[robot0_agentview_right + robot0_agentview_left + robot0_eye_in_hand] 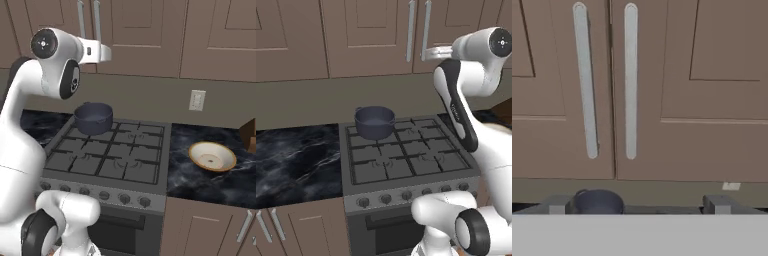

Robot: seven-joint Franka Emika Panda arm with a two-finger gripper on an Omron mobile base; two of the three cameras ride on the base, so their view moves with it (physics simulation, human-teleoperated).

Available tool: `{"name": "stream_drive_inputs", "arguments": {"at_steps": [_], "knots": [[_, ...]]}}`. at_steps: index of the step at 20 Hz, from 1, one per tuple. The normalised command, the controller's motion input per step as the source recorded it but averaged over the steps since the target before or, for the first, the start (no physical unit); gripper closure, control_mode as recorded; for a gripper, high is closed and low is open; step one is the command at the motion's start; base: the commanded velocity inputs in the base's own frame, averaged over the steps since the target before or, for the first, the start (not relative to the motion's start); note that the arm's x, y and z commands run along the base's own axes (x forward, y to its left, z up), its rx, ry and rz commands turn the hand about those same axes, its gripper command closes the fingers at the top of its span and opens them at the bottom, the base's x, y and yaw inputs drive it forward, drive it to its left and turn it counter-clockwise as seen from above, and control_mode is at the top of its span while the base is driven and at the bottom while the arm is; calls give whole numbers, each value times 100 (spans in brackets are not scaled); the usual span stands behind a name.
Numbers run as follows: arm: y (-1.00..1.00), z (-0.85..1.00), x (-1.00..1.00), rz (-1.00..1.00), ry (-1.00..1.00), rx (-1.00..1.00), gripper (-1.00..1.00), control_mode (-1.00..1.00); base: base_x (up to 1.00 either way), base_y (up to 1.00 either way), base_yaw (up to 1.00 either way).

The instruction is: Open the cabinet and move the ladle to the pot. Then close the cabinet.

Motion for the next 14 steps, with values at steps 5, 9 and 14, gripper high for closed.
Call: {"name": "stream_drive_inputs", "arguments": {"at_steps": [5,9,14], "knots": [[0,3,54,0,0,0,-100,-100,0,0,0],[0,1,56,0,0,0,-100,-100,0,0,0],[0,1,56,0,0,0,-100,-100,0,0,0]]}}
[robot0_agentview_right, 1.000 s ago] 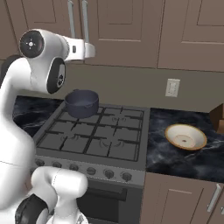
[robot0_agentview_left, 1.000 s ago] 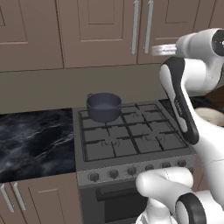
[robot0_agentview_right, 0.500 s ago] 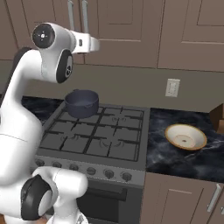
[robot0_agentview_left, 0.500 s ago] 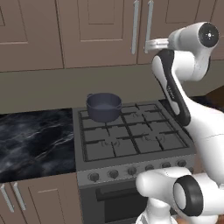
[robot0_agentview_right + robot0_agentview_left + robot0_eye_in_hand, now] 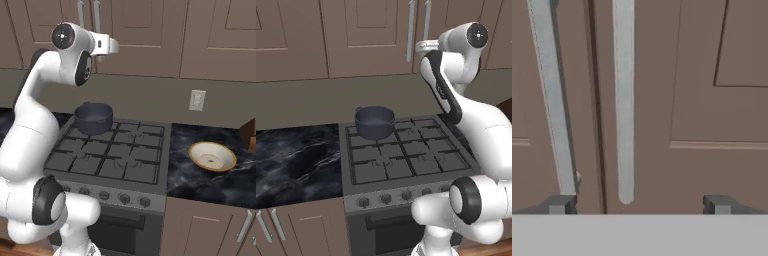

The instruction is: Open the cabinet and move the ladle to the pot. Then close the cabinet.

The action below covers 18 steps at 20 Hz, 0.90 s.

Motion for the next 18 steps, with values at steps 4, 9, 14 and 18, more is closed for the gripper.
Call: {"name": "stream_drive_inputs", "arguments": {"at_steps": [4,9,14,18], "knots": [[0,0,59,0,0,0,-100,-100,0,0,0],[0,0,63,0,0,0,-100,-100,0,0,0],[0,0,64,0,0,0,-100,-100,0,0,0],[0,0,67,0,0,0,-100,-100,0,0,0]]}}
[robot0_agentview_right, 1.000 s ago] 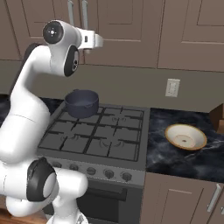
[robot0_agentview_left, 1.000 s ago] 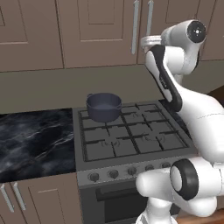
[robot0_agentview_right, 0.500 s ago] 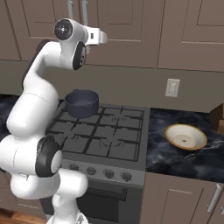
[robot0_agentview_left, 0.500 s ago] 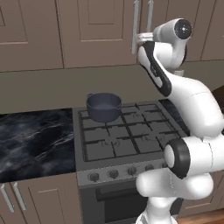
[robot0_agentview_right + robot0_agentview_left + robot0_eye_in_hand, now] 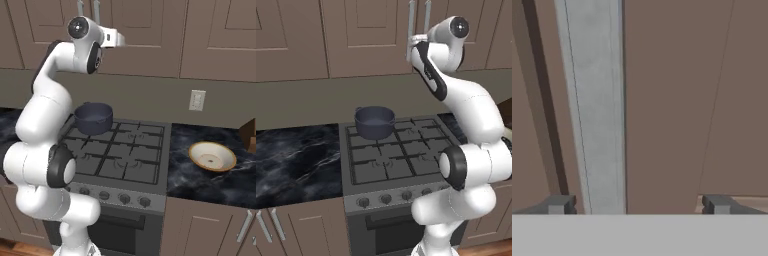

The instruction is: Open the cabinet and move the ladle to the pot. Then close the cabinet.

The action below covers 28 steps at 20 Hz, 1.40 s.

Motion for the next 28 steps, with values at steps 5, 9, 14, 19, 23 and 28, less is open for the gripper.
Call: {"name": "stream_drive_inputs", "arguments": {"at_steps": [5,9,14,19,23,28], "knots": [[0,0,64,0,0,0,-100,-100,0,0,0],[-2,-7,33,0,0,0,100,-100,0,0,0],[-22,-47,7,0,-16,0,100,-100,0,0,0],[-59,-96,-12,-3,-29,0,100,-100,0,0,0],[-100,-100,-60,-10,-38,0,100,-100,0,0,0],[-100,-94,-53,-12,-38,0,100,-100,0,0,0]]}}
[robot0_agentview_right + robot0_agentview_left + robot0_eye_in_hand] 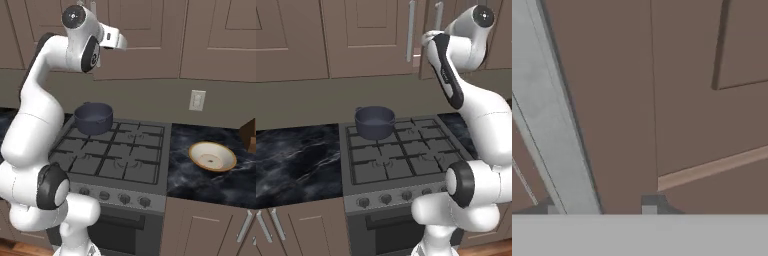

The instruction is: Open the cabinet and move the ladle to the pot. Then close the cabinet.

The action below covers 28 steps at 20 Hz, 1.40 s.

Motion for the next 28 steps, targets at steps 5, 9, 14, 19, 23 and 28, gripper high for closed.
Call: {"name": "stream_drive_inputs", "arguments": {"at_steps": [5,9,14,19,23,28], "knots": [[-100,-64,-51,-11,-18,1,100,-100,0,0,0],[-100,-43,-49,-12,-2,2,100,-100,0,0,0],[-100,-23,-51,-10,4,5,100,-100,0,0,0],[-100,-12,-68,-3,9,10,100,-100,0,0,0],[-100,-11,-78,0,5,12,100,-100,0,0,0],[-61,-21,-96,0,-1,3,-100,-100,0,0,0]]}}
